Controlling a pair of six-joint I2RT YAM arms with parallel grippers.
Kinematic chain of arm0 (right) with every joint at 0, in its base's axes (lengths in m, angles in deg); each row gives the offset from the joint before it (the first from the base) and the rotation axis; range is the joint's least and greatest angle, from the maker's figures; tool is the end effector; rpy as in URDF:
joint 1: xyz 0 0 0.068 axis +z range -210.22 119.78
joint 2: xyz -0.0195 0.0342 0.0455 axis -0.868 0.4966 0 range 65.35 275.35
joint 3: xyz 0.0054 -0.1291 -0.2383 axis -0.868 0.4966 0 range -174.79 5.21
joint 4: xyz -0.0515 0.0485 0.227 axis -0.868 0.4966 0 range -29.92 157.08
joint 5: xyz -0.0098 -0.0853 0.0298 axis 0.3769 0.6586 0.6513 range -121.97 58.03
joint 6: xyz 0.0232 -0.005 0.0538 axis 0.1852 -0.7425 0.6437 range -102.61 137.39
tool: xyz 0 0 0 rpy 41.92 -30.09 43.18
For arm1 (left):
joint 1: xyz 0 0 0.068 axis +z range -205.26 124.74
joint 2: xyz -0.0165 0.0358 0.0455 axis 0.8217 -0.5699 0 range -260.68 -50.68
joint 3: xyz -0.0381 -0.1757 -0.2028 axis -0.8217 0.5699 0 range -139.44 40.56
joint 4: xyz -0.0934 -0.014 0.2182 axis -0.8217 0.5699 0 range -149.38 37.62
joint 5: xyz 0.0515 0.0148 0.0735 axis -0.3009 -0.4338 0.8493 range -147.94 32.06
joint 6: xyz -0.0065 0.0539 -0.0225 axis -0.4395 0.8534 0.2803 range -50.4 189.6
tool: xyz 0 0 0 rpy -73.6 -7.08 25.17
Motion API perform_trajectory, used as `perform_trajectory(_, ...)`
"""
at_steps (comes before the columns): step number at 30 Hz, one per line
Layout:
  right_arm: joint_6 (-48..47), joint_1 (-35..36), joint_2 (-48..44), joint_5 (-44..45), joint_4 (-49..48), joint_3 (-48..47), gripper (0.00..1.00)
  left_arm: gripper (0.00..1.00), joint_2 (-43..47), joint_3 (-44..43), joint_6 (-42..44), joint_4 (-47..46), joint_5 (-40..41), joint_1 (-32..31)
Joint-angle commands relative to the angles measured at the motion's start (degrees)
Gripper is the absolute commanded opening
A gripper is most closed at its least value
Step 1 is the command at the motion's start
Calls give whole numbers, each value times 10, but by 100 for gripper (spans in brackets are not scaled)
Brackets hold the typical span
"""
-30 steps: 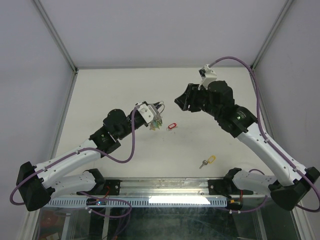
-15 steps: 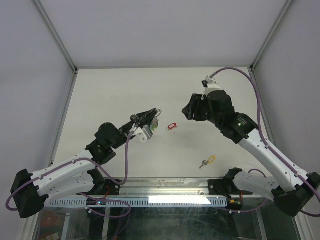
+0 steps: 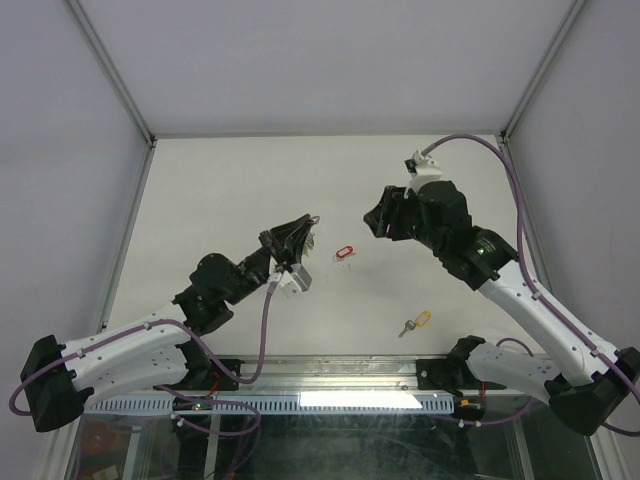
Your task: Put the keys on the keyring
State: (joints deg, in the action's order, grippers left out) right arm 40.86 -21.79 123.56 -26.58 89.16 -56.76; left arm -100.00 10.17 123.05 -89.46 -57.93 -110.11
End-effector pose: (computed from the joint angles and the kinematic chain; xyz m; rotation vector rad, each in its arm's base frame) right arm 0.1610 0.1226 0.3608 -0.2076 2.0507 0.5878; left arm 0.1098 -0.1559 0.3203 1.1152 0.8059 -0.0203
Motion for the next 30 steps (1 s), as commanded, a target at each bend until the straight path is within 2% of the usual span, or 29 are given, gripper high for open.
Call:
perform_trajectory(1, 30, -3, 11, 33, 26, -20, 52, 0, 4, -17, 5, -33, 57, -7)
perform_trajectory(5, 74, -4, 47, 49, 145, -48, 52, 0, -17, -65, -63, 23, 126, -5)
perform_trajectory(10, 139, -3, 73, 50, 244, -36, 50, 0, -37, -91, -102, 54, 147, 1)
perform_trajectory(16, 171, 14, 101, 39, 235, 36, 50, 0, -47, -104, -142, 62, 168, 23)
perform_trajectory(20, 159, 37, 163, 66, 218, 18, 50, 0, -58, -133, -208, 100, 160, 72)
perform_trajectory(23, 150, 42, 205, 103, 259, -3, 51, 0, -64, -142, -239, 109, 150, 101)
perform_trajectory(27, 173, 37, 196, 107, 305, 26, 51, 0, -67, -144, -244, 112, 139, 115)
perform_trajectory(30, 236, 35, 157, 101, 323, 76, 51, 0, -70, -144, -244, 114, 136, 121)
